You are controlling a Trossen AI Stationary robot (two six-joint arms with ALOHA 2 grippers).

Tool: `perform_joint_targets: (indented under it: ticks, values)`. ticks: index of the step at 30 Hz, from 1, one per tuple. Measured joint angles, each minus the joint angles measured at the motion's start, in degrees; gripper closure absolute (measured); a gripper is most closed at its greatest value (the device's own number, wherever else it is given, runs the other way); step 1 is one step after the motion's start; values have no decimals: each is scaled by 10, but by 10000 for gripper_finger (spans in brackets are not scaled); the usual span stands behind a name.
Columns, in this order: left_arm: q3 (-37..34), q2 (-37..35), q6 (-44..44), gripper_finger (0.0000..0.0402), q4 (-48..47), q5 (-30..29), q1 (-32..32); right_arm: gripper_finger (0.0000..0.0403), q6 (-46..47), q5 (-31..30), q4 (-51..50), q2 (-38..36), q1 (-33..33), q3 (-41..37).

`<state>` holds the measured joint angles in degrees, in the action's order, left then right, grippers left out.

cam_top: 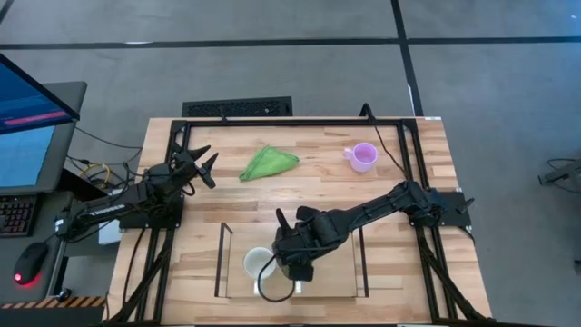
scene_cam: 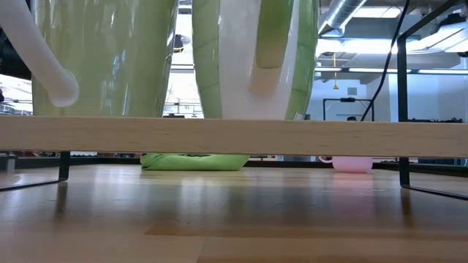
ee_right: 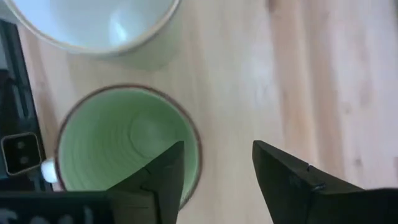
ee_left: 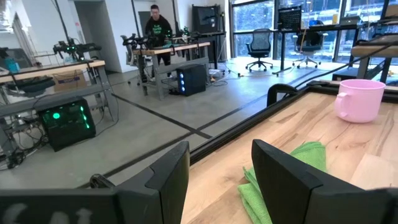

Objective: Stack small to large cups/mugs on shelf
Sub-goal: Put the pink mug on the shelf

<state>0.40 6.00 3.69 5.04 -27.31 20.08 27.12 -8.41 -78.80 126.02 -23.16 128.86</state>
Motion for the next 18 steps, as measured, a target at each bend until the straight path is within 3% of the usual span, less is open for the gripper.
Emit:
perform_joint_targets:
  ticks: [6, 13, 18]
  values:
    - [0, 0, 0, 235, 0, 0, 0, 195, -36, -72, -10, -39, 3, 1]
    - [0, 2, 0, 235, 0, 0, 0, 197, -148, -262, -40, -119, 13, 1]
    - [0, 6, 2, 235, 0, 0, 0, 197, -211, -276, -42, -187, 46, 1]
